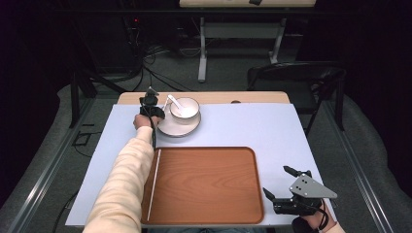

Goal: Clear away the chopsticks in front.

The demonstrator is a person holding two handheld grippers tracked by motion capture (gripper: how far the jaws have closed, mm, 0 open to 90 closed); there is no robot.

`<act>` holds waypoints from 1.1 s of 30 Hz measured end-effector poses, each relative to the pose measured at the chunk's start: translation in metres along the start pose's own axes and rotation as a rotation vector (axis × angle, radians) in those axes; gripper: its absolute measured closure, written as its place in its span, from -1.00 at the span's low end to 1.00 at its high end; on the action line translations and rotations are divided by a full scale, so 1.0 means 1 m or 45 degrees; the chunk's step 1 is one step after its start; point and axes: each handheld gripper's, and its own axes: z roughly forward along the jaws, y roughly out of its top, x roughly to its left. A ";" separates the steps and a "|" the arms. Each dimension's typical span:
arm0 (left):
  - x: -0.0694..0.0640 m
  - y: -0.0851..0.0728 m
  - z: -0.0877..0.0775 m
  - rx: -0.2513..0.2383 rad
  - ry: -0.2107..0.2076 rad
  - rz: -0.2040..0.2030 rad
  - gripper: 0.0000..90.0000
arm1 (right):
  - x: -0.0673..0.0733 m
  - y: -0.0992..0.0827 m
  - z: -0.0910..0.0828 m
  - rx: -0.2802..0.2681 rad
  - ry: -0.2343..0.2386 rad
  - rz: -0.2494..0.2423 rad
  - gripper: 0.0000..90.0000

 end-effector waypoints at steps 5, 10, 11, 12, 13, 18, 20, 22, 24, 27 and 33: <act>0.002 0.001 -0.011 -0.034 -0.020 -0.011 0.88 | 0.000 0.000 0.000 0.001 0.000 0.000 -0.82; 0.003 0.003 -0.025 -0.069 -0.036 -0.012 0.88 | 0.000 0.000 0.000 0.002 0.000 0.000 -0.82; 0.003 0.003 -0.028 -0.077 -0.039 -0.013 0.88 | 0.000 0.000 0.000 0.002 0.000 -0.001 -0.82; 0.003 0.003 -0.031 -0.080 -0.042 -0.011 0.88 | 0.000 0.000 0.000 0.002 0.000 -0.001 -0.82; 0.003 0.003 -0.033 -0.089 -0.045 -0.014 0.88 | 0.000 0.000 0.000 0.002 -0.001 -0.001 -0.82; 0.002 0.003 -0.050 -0.117 -0.061 -0.002 0.88 | 0.000 0.000 0.000 0.003 0.000 -0.001 -0.82; 0.001 0.003 -0.057 -0.135 -0.066 -0.004 0.88 | 0.000 0.000 0.000 0.004 0.000 -0.001 -0.82; 0.001 0.002 -0.063 -0.147 -0.085 -0.011 0.88 | 0.000 0.000 0.000 0.005 0.000 -0.001 -0.82; 0.001 0.001 -0.067 -0.155 -0.094 -0.014 0.88 | 0.000 0.000 0.000 0.004 0.000 -0.002 -0.82; -0.002 -0.003 -0.078 -0.170 -0.121 -0.009 0.88 | 0.000 0.000 0.000 0.005 0.000 -0.002 -0.82; -0.009 -0.011 -0.091 -0.188 -0.156 0.024 0.88 | 0.000 0.000 0.000 0.005 -0.001 -0.002 -0.82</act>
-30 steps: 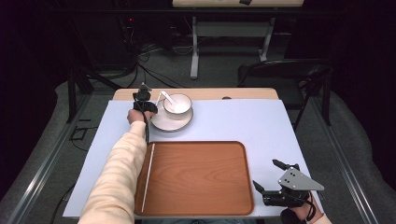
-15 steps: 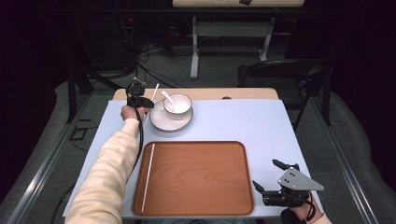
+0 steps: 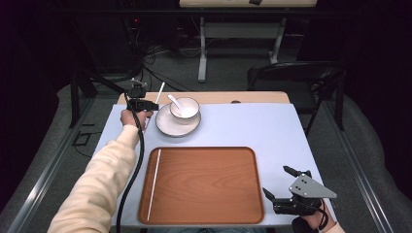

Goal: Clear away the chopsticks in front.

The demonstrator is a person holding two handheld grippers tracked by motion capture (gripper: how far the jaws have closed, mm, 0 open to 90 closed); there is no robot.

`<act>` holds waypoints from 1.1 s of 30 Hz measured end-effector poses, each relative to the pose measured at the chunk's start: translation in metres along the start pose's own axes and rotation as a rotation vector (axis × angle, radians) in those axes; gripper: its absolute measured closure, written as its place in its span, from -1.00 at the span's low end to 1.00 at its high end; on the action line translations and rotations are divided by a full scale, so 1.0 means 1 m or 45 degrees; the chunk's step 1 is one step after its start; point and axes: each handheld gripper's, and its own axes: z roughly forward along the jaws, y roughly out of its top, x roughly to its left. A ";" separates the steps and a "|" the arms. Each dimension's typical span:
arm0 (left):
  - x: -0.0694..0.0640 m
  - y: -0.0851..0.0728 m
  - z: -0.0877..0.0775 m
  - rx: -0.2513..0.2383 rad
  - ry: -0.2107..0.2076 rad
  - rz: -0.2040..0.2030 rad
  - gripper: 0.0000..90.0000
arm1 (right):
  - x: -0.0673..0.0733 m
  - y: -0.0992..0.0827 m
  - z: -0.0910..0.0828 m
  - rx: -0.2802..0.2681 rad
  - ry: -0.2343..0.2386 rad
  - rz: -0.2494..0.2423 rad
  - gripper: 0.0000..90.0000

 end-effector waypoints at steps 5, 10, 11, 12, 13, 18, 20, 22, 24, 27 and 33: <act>-0.007 -0.009 -0.009 -0.013 -0.033 0.019 0.88 | 0.000 0.000 0.000 -0.001 -0.001 0.000 -0.82; -0.012 -0.022 -0.018 -0.020 -0.071 0.037 0.88 | 0.000 0.000 0.000 0.000 0.000 -0.001 -0.82; -0.013 -0.024 -0.020 -0.025 -0.080 0.042 0.88 | 0.000 0.000 0.000 0.001 0.000 -0.002 -0.82; -0.014 -0.027 -0.022 -0.028 -0.089 0.043 0.88 | 0.000 0.000 0.000 0.001 0.000 -0.002 -0.82; -0.015 -0.029 -0.024 -0.027 -0.098 0.049 0.88 | 0.000 0.000 0.000 0.000 0.000 -0.002 -0.82; -0.020 -0.042 -0.031 -0.038 -0.130 0.057 0.88 | 0.000 0.000 0.000 0.001 0.000 -0.003 -0.82; -0.021 -0.047 -0.034 -0.045 -0.142 0.058 0.88 | 0.000 0.000 0.000 0.002 0.000 -0.001 -0.82; -0.023 -0.052 -0.037 -0.053 -0.157 0.060 0.88 | 0.000 0.000 0.000 0.002 0.000 -0.002 -0.82; -0.026 -0.057 -0.039 -0.053 -0.170 0.067 0.88 | 0.000 0.000 0.001 0.002 -0.001 -0.002 -0.82; -0.029 -0.065 -0.042 -0.057 -0.190 0.072 0.88 | 0.000 0.000 0.001 0.002 -0.002 -0.001 -0.82; -0.033 -0.080 -0.047 -0.068 -0.216 0.080 0.88 | -0.001 0.000 0.001 0.003 0.000 -0.001 -0.82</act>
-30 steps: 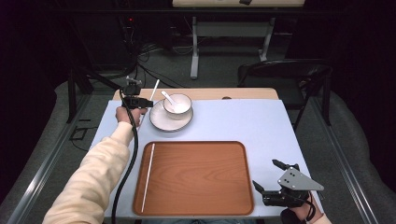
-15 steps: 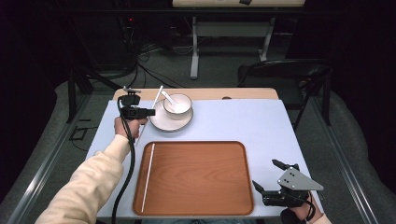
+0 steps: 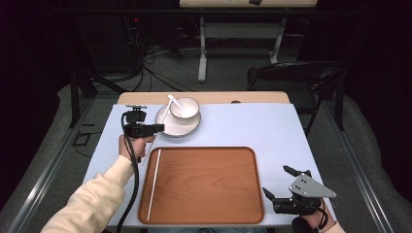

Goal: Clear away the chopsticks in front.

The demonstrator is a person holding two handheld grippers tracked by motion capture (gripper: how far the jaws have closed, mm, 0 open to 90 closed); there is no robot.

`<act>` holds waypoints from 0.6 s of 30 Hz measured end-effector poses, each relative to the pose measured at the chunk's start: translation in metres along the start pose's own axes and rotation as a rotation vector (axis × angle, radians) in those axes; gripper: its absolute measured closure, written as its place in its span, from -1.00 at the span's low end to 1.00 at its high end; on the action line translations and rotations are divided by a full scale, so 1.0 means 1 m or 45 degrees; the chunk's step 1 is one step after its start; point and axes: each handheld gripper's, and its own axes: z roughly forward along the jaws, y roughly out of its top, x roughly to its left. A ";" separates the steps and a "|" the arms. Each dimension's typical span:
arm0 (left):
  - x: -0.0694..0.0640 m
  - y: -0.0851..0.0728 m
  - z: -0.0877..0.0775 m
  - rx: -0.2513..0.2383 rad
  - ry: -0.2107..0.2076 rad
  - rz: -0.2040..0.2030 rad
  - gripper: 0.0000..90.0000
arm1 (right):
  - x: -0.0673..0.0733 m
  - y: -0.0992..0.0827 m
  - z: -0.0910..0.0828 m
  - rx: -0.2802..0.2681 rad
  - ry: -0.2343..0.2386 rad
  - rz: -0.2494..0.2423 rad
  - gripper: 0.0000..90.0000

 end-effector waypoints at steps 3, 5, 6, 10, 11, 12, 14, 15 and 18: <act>-0.001 -0.004 -0.002 0.000 -0.011 -0.005 0.88 | 0.001 0.000 0.000 -0.003 0.002 -0.002 -0.82; -0.003 -0.010 -0.004 -0.016 -0.017 -0.007 0.88 | 0.001 0.000 -0.001 -0.002 0.001 -0.004 -0.82; -0.003 -0.012 -0.006 -0.018 -0.024 -0.008 0.88 | 0.001 0.000 -0.001 -0.002 0.002 -0.005 -0.82; -0.006 -0.021 -0.009 -0.028 -0.026 -0.008 0.88 | 0.001 0.001 0.000 0.000 0.002 -0.005 -0.82; -0.007 -0.023 -0.010 -0.029 -0.026 -0.006 0.88 | 0.001 0.001 0.000 0.002 0.002 -0.007 -0.82; -0.008 -0.025 -0.010 -0.029 -0.028 -0.002 0.88 | 0.002 0.001 0.000 0.001 0.002 -0.008 -0.82; -0.009 -0.029 -0.012 -0.036 -0.030 -0.005 0.88 | 0.002 0.001 0.000 -0.001 0.000 -0.007 -0.82; -0.010 -0.031 -0.013 -0.037 -0.036 -0.006 0.88 | 0.002 0.001 -0.001 -0.004 0.001 -0.006 -0.82; -0.014 -0.038 -0.016 -0.048 -0.032 0.005 0.88 | 0.002 0.001 -0.001 -0.002 0.002 -0.008 -0.82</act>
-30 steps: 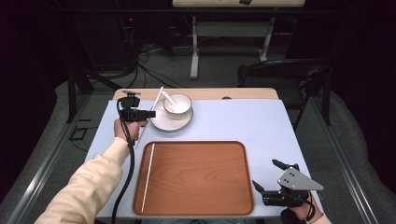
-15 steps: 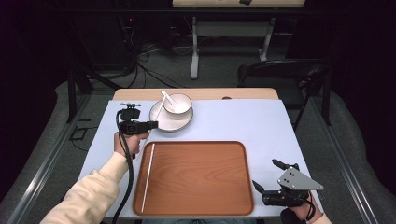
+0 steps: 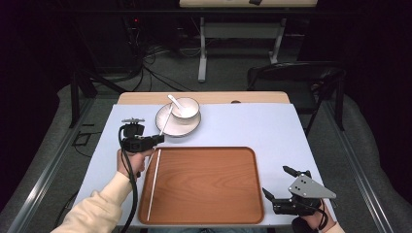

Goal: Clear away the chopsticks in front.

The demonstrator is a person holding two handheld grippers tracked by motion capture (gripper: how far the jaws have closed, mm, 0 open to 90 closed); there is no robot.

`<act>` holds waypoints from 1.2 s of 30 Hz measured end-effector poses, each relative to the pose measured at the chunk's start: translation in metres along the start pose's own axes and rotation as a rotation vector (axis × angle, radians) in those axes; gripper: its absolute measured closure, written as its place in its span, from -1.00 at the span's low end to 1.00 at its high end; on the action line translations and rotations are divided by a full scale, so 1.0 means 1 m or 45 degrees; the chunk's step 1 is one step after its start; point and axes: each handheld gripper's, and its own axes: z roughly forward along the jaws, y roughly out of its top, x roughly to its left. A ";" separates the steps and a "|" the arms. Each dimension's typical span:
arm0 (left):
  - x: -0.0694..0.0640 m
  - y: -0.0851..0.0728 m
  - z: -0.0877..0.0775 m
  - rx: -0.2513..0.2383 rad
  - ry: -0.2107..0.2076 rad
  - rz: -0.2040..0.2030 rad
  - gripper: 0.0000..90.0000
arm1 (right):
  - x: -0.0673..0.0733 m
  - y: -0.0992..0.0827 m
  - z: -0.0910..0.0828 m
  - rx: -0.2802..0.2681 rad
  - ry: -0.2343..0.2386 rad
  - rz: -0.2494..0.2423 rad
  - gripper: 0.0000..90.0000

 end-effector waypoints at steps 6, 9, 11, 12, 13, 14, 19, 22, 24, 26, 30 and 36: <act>-0.002 -0.018 -0.007 -0.014 0.004 -0.009 0.88 | 0.000 0.000 -0.001 -0.002 0.000 0.003 -0.82; -0.001 -0.027 -0.009 -0.021 0.023 -0.013 0.88 | 0.001 0.000 -0.001 -0.001 0.000 -0.001 -0.82; 0.001 -0.033 -0.009 -0.017 0.024 -0.031 0.88 | 0.001 0.000 0.000 0.002 0.000 -0.002 -0.82; 0.001 -0.033 -0.009 -0.017 0.024 -0.031 0.88 | 0.001 0.000 0.000 0.003 0.000 -0.001 -0.82; 0.003 -0.038 -0.009 -0.018 0.036 -0.036 0.88 | 0.001 0.000 0.000 0.003 -0.001 -0.001 -0.82; 0.004 -0.040 -0.009 -0.019 0.043 -0.043 0.88 | 0.001 0.000 0.000 0.004 -0.001 -0.001 -0.82; 0.009 -0.053 -0.007 -0.015 0.076 -0.073 0.88 | 0.001 0.000 0.000 0.003 0.000 -0.002 -0.82; 0.014 -0.061 -0.004 -0.004 0.100 -0.102 0.88 | 0.000 0.000 0.000 0.003 -0.001 -0.002 -0.82; 0.016 -0.066 -0.002 0.001 0.118 -0.118 0.88 | 0.001 0.000 0.000 0.004 -0.001 -0.002 -0.82; 0.018 -0.071 0.000 0.015 0.128 -0.130 0.88 | 0.001 0.000 0.000 0.004 -0.002 -0.003 -0.82; 0.018 -0.084 0.006 0.058 0.160 -0.156 0.88 | 0.001 0.000 0.000 0.006 -0.002 -0.003 -0.82; 0.019 -0.093 0.009 0.074 0.217 -0.201 0.87 | 0.001 0.000 0.000 0.004 0.000 -0.004 -0.82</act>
